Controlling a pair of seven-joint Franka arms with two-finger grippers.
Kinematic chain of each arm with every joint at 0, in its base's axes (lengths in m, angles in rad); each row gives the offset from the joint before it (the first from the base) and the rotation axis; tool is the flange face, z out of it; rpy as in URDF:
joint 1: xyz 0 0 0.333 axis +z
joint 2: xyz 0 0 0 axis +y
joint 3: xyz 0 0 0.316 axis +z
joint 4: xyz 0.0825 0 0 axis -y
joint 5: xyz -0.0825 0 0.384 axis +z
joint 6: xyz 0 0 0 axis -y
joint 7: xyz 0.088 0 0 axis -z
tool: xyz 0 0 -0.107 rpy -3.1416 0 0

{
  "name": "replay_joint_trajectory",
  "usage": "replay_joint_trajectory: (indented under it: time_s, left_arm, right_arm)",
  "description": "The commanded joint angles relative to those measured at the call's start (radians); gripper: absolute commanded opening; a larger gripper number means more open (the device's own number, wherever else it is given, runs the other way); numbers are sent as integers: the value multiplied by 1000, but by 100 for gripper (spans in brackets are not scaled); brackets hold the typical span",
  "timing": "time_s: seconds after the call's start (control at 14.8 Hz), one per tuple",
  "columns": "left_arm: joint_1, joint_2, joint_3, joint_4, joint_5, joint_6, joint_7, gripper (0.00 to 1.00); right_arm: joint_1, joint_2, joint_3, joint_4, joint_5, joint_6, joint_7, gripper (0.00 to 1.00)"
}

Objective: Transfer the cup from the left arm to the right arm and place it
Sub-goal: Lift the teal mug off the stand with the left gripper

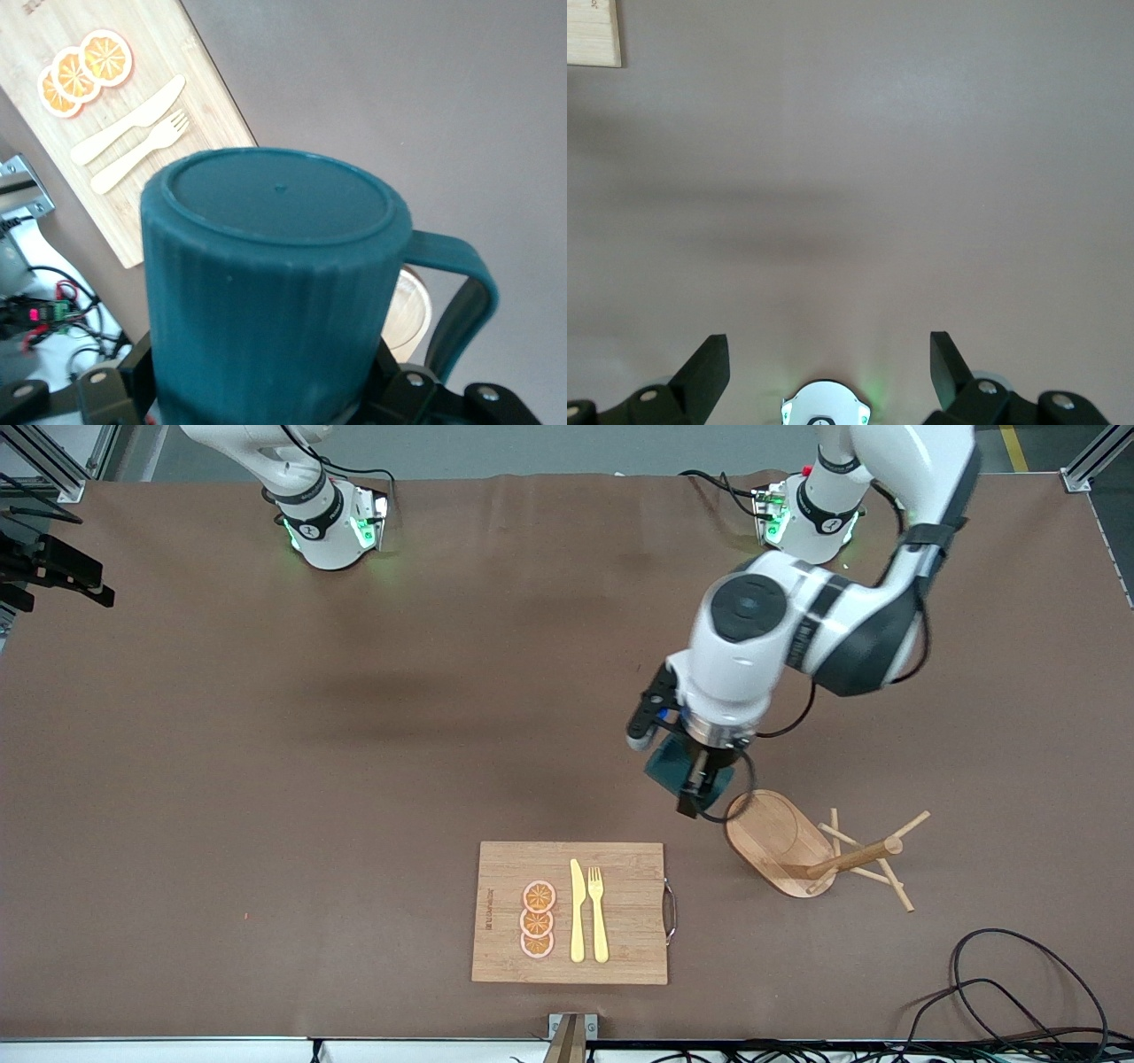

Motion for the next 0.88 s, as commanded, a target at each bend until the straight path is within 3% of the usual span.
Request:
replay_joint_trajectory:
  time_s: [0.0,0.4,0.54,0.81]
  left_arm:
    - [-111,41,12,6,152,-10,-113,42]
    - [-354,182,47,29,549,-36,-311,41]
    - [-470,257,104,84,651,-99,-349,41]
    - [-668,354,292,138,681,-116,-342,39]
  right_arm:
    - [2,-14,-3,-13,-3,-4,-4,100]
    - [-2,-12,-6,-2,-3,-5,7,100]
    - [-4,-11,-7,8,-1,-4,6,100]
    - [-7,0,-9,14,-3,-4,7,100]
